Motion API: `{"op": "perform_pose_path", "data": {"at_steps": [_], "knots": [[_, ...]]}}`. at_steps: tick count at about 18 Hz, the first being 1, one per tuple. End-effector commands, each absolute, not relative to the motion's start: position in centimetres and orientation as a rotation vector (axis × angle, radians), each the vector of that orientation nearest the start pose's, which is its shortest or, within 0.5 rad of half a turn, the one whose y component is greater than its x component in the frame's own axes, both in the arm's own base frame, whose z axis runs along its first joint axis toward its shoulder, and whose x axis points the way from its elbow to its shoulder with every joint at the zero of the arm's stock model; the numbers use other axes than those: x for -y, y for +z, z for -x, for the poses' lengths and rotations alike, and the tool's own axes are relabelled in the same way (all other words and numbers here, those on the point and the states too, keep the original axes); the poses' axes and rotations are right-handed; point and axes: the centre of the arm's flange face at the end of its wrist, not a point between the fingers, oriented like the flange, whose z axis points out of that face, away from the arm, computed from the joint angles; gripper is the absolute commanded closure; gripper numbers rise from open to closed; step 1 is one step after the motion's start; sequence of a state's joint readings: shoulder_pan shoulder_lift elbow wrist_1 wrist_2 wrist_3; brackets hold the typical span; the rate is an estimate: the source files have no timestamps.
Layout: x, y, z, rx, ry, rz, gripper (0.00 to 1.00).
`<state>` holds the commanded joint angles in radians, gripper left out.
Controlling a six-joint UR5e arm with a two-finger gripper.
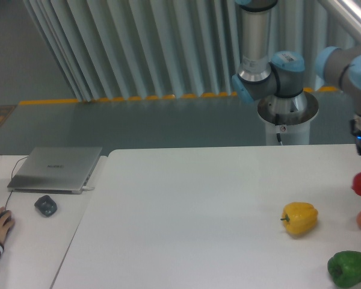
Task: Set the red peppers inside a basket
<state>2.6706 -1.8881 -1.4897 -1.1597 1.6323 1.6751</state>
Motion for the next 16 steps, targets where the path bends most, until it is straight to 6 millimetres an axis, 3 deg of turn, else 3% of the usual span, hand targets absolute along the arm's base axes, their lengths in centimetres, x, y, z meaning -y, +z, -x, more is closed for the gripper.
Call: {"op": "perform_pose_path", "data": {"at_steps": [8,11,16], "knots": [[-38.6,38.6,58.0,-0.729,0.38,2.951,0.82],[-37.8,38.3,59.9,-0.703,0.402,2.947,0.83],[-38.3,36.6,62.0,-0.675,0.461,2.914,0.83]]}}
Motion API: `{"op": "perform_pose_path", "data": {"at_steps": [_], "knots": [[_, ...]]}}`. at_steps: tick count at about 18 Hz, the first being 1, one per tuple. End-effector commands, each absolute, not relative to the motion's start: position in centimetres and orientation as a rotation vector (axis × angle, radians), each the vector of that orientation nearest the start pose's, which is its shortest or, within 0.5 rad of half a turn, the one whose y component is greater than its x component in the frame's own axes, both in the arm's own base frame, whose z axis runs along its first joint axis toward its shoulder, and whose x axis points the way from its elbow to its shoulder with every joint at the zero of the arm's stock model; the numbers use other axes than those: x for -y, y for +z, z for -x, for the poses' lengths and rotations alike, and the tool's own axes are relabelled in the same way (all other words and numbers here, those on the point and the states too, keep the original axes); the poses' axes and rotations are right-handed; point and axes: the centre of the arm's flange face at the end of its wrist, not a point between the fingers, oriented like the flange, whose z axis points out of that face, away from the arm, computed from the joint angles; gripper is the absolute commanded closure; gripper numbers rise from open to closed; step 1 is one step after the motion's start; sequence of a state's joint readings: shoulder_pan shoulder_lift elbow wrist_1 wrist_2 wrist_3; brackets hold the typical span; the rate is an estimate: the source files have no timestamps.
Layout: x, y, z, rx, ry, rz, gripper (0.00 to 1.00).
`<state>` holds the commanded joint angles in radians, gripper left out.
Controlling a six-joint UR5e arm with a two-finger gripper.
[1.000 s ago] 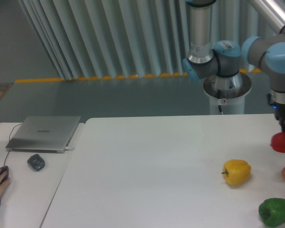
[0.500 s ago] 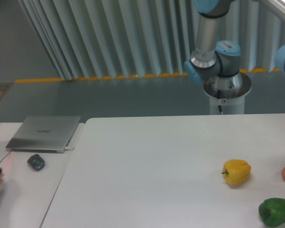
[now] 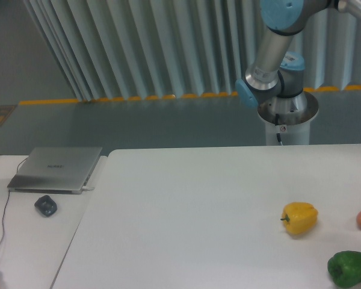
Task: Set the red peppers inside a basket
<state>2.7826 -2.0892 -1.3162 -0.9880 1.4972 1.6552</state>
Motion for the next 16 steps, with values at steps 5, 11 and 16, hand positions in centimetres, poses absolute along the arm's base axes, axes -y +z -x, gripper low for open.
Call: {"op": "perform_pose_path", "data": {"at_steps": [5,11,16], "knots": [[-38.7,36.1,63.1,-0.592,0.515,2.907,0.85],[-39.8,35.4,62.2,-0.613,0.519,2.896,0.08],[-39.8,35.8,59.4,-0.613,0.491,2.899,0.0]]}}
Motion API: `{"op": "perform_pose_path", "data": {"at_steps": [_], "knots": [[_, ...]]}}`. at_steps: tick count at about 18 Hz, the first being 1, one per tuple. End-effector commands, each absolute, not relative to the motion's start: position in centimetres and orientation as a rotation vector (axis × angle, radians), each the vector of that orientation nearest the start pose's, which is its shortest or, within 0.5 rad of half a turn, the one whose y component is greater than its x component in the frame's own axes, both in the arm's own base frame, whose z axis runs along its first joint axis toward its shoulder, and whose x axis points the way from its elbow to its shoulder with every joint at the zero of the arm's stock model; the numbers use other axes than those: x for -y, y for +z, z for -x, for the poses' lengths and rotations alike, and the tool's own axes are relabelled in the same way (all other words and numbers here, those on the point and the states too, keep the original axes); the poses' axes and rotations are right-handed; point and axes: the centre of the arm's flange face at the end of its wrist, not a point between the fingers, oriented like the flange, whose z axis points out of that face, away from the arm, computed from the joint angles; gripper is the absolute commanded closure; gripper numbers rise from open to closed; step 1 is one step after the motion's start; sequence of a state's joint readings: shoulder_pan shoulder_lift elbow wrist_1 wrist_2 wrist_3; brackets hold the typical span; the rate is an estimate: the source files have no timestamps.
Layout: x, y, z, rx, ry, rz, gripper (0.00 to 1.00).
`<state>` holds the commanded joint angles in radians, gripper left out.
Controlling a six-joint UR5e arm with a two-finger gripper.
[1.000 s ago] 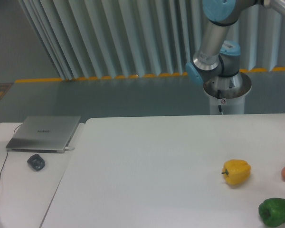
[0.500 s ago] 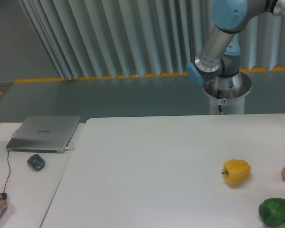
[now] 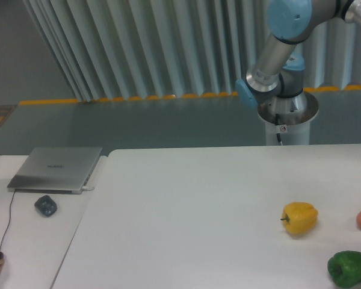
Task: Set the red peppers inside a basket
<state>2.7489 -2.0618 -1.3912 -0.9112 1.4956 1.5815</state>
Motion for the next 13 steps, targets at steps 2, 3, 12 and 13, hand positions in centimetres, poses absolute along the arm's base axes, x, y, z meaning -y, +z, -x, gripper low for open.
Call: {"op": "perform_pose_path", "data": {"at_steps": [2,3,12,13], "knots": [[-40.3,36.4,57.4,-0.641,0.487,2.893,0.0],[-39.9,36.9,56.3,-0.643,0.485,2.893,0.0],[-40.5,38.7,46.2,-0.796,0.275,2.903,0.0],[-40.6,39.0,45.5,-0.851,0.251,2.898,0.0]]}}
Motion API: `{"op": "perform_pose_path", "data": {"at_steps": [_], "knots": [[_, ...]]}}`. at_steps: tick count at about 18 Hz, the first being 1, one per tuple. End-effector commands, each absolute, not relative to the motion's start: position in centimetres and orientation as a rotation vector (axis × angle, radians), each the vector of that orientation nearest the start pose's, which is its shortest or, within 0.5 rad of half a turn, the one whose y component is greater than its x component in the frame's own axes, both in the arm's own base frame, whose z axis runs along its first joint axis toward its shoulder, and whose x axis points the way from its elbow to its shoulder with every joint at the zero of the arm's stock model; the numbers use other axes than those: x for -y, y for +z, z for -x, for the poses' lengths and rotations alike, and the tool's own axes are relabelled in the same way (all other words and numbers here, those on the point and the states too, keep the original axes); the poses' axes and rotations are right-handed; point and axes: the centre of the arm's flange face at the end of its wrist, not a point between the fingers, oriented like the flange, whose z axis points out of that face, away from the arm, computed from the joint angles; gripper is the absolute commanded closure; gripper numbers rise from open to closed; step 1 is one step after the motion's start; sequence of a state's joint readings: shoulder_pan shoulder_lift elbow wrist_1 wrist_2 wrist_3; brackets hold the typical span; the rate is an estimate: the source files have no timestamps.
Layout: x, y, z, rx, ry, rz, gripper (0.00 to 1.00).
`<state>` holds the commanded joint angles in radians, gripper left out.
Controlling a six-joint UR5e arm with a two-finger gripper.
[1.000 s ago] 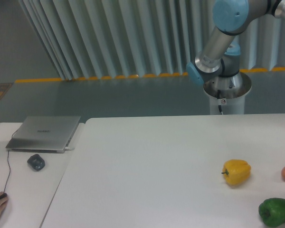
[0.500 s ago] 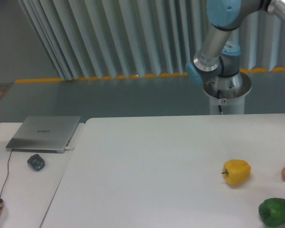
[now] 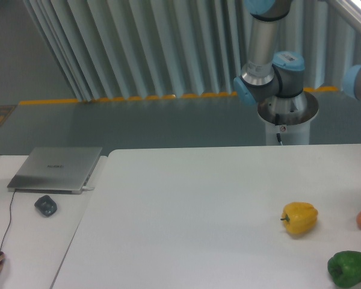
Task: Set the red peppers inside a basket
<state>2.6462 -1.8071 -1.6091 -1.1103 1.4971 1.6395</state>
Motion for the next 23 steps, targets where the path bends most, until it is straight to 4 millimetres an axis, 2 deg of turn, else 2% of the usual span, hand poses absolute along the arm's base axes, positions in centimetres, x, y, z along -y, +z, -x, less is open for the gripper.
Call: {"op": "perform_pose_path", "data": {"at_steps": [3,7,11,13,23], "knots": [[-39.9,40.4,43.6,-1.043,0.161,2.864,0.0],[-39.2,41.3,42.1,-1.15,0.077,2.843,0.0],[-38.7,41.5,42.1,-1.261,0.048,2.857,0.0],[-39.1,41.7,41.9,-1.341,0.058,2.842,0.0],[-39.5,41.3,41.9,-1.362,0.052,2.84,0.0]]}}
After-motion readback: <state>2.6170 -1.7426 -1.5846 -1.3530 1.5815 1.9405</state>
